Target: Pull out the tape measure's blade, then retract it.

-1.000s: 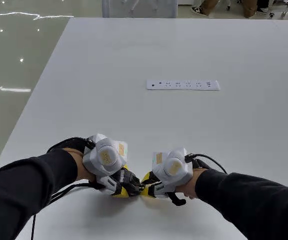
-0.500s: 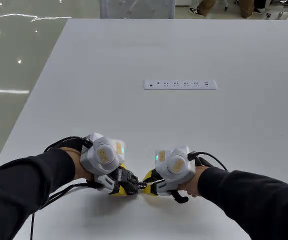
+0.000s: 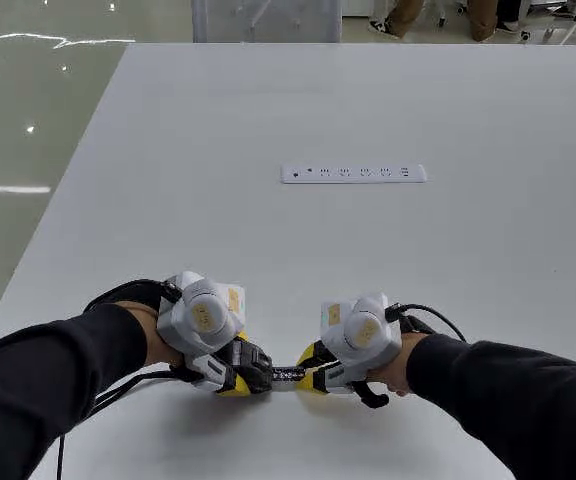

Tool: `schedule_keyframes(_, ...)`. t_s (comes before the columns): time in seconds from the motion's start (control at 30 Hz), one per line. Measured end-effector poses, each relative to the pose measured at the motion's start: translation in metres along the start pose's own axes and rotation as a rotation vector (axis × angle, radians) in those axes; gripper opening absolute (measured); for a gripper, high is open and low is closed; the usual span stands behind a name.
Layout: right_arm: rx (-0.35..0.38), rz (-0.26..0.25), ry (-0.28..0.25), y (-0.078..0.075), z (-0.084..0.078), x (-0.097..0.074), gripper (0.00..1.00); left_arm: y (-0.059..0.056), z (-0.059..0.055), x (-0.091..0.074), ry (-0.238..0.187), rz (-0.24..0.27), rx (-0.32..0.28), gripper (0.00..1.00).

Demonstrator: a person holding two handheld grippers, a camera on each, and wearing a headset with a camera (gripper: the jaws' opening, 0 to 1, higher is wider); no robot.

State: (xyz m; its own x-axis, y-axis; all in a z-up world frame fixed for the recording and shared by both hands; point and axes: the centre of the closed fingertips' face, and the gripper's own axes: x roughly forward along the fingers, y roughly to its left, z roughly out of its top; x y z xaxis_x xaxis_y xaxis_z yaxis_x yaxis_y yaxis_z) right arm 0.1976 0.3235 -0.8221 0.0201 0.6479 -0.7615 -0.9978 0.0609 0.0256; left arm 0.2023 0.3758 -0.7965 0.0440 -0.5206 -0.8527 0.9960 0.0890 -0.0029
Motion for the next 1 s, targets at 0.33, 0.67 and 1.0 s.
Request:
schedule_keyframes(0.33,0.023,-0.015,0.021,-0.001,-0.021,-0.013,0.10,0.000,0.001,0.001,-0.005,0.012,0.006,0.35)
schedule_keyframes(0.67,0.001,-0.019,0.041,-0.006,-0.038,-0.027,0.10,0.001,0.001,0.001,-0.001,0.023,-0.009,0.35)
schedule_keyframes(1.0,0.024,-0.023,0.049,-0.006,-0.050,-0.039,0.10,0.001,0.001,0.001,-0.008,0.025,0.001,0.35)
